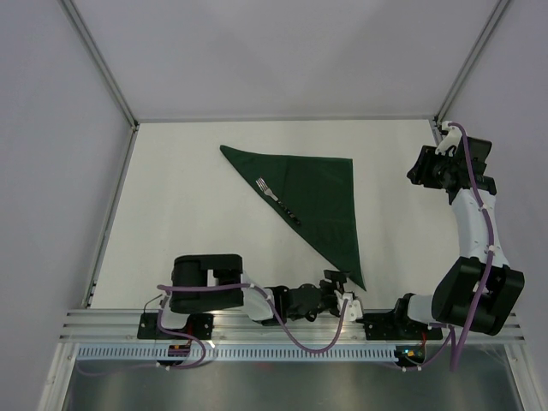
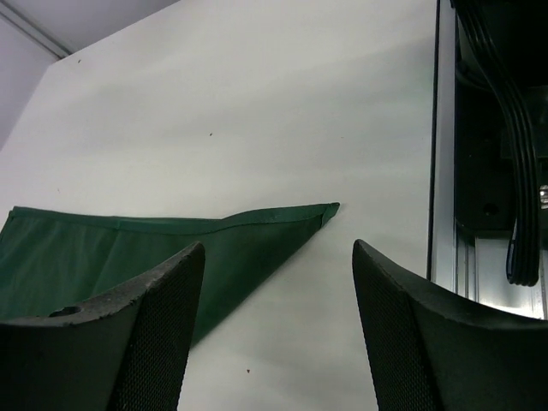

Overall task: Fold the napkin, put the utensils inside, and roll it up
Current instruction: Fold the napkin at the center of the board.

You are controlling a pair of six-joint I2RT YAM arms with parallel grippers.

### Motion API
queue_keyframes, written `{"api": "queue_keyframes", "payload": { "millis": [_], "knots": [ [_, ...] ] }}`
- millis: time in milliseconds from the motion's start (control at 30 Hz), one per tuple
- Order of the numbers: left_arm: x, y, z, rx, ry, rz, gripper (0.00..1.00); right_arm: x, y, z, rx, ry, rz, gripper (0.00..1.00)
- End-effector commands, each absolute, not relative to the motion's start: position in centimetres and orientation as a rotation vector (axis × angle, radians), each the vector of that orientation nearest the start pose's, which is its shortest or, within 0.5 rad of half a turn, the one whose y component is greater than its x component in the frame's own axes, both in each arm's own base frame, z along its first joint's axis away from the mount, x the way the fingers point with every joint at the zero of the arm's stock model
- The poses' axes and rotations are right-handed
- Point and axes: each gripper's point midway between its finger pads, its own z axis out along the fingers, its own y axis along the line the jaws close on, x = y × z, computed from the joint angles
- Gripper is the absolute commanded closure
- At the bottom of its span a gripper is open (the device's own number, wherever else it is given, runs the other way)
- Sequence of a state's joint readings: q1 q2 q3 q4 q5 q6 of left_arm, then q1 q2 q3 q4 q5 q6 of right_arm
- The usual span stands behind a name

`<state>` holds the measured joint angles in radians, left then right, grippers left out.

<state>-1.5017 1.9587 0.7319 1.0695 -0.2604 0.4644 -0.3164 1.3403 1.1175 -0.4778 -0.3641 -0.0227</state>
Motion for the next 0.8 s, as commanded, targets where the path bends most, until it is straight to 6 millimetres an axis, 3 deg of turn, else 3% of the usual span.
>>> {"api": "queue_keyframes", "payload": {
  "millis": [0, 400, 600, 767],
  "knots": [
    [9.4, -50.2, 8.8, 1.346, 0.996, -0.51, 0.27, 37.2, -5.8, 19.5, 0.134, 2.2, 0.207, 0.49],
    [10.1, -51.4, 4.6, 1.425, 0.995, -0.415, 0.36, 37.1, -5.7, 19.6, 0.13, 2.197, 0.208, 0.5],
    [10.6, -51.6, 4.0, 1.434, 0.999, -0.395, 0.42, 37.1, -5.7, 19.7, 0.127, 2.195, 0.209, 0.5],
    [10.5, -51.5, 3.3, 1.456, 1.002, -0.389, 0.53, 37.1, -5.7, 19.6, 0.125, 2.196, 0.208, 0.51]
  ]
}}
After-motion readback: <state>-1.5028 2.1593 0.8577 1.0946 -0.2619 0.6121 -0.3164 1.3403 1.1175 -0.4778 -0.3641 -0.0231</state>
